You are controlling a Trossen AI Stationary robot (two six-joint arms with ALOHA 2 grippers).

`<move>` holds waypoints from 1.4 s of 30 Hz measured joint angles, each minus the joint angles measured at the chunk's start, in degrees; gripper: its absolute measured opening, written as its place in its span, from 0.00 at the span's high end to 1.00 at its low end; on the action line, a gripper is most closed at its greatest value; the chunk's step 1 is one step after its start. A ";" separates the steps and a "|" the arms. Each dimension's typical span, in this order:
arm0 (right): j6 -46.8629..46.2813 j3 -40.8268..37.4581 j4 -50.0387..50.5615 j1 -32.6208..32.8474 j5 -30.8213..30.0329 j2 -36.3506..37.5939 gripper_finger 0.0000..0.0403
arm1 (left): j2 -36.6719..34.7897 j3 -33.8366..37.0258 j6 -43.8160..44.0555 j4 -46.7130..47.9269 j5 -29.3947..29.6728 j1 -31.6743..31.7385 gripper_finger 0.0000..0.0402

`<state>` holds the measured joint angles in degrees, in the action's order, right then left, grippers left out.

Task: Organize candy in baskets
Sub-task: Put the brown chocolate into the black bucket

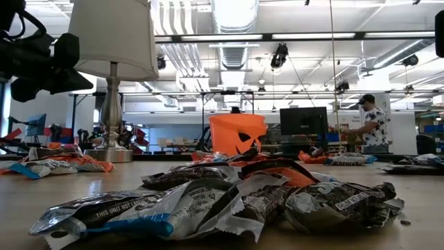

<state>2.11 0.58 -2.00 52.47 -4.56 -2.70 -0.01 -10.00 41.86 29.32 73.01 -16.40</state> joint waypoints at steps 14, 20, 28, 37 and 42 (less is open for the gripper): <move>0.01 0.00 0.00 0.00 -0.01 -0.01 0.64 | 0.00 0.04 -0.86 -0.02 -0.82 -0.02 1.00; 0.00 0.00 0.00 0.02 0.00 0.00 0.64 | 0.00 0.07 -1.09 0.08 -3.17 -0.02 1.00; 0.00 -0.02 0.00 0.01 -0.02 -0.01 0.64 | 0.00 0.07 -0.12 0.19 -1.21 0.09 1.00; 0.00 0.00 0.00 0.00 0.00 0.00 0.64 | 0.00 0.08 2.81 0.47 1.33 0.09 1.00; 0.00 -0.02 0.00 0.01 -0.02 0.00 0.64 | 0.00 0.09 2.21 0.40 0.96 0.09 1.00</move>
<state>2.11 0.56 -2.00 52.48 -4.58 -2.70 -0.01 -9.91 44.07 29.72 73.97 -16.32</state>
